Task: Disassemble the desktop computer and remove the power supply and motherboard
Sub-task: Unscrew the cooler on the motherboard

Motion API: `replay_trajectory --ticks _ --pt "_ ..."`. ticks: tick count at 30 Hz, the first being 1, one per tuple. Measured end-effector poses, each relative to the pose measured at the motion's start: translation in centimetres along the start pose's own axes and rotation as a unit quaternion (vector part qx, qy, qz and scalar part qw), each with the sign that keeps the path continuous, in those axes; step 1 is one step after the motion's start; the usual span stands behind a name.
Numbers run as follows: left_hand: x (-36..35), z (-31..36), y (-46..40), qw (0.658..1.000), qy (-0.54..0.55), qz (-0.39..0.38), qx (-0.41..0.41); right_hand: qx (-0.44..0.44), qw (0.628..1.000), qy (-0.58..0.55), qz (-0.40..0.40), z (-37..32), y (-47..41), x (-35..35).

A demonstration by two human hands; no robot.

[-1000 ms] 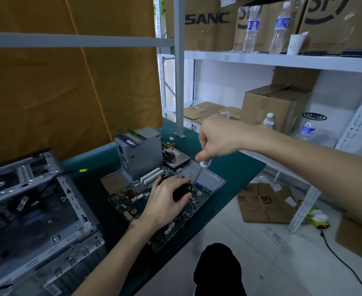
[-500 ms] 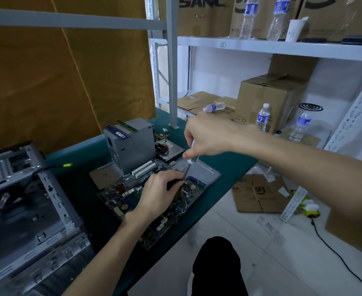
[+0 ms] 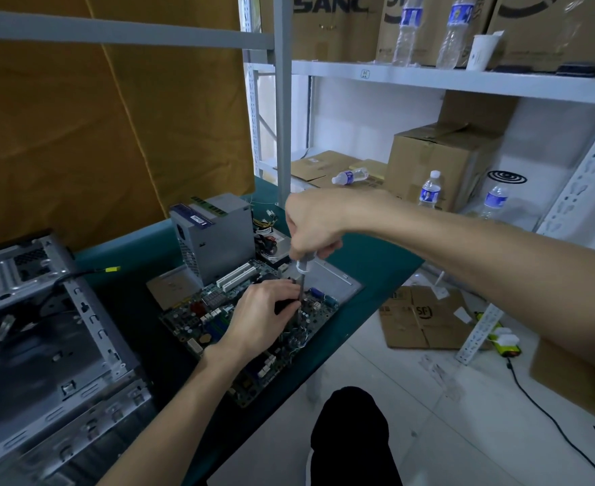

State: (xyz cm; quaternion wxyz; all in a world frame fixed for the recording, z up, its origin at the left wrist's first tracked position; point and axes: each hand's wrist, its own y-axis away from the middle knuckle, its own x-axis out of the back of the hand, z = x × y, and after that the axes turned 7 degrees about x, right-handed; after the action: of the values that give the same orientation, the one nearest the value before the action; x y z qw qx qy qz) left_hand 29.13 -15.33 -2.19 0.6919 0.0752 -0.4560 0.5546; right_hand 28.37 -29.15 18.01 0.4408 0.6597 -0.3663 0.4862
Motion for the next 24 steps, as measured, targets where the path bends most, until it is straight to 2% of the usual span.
replay_trajectory --ticks 4,7,12,17,21,24 --pt "0.0 -0.2 0.2 1.000 0.003 -0.005 -0.004 -0.046 0.995 -0.048 0.075 -0.2 -0.5 -0.8" --pt "0.2 -0.4 0.0 1.000 0.002 -0.010 -0.002 -0.048 0.998 0.004 0.033 -0.4 -0.2 -0.6" --pt "0.5 -0.4 -0.4 0.999 0.025 -0.023 0.005 0.110 0.982 0.151 0.009 -0.9 -0.2 -0.1" --pt "0.4 -0.4 -0.3 1.000 -0.010 -0.026 0.007 0.100 0.986 0.131 -0.030 -0.4 0.0 0.9" --pt "-0.2 -0.3 -0.2 0.998 -0.066 -0.008 0.012 -0.012 0.988 0.118 -0.101 -0.4 0.0 1.1" --pt "-0.6 -0.2 -0.2 0.995 -0.097 0.004 0.011 0.040 0.983 0.169 -0.057 -0.4 0.1 0.7"
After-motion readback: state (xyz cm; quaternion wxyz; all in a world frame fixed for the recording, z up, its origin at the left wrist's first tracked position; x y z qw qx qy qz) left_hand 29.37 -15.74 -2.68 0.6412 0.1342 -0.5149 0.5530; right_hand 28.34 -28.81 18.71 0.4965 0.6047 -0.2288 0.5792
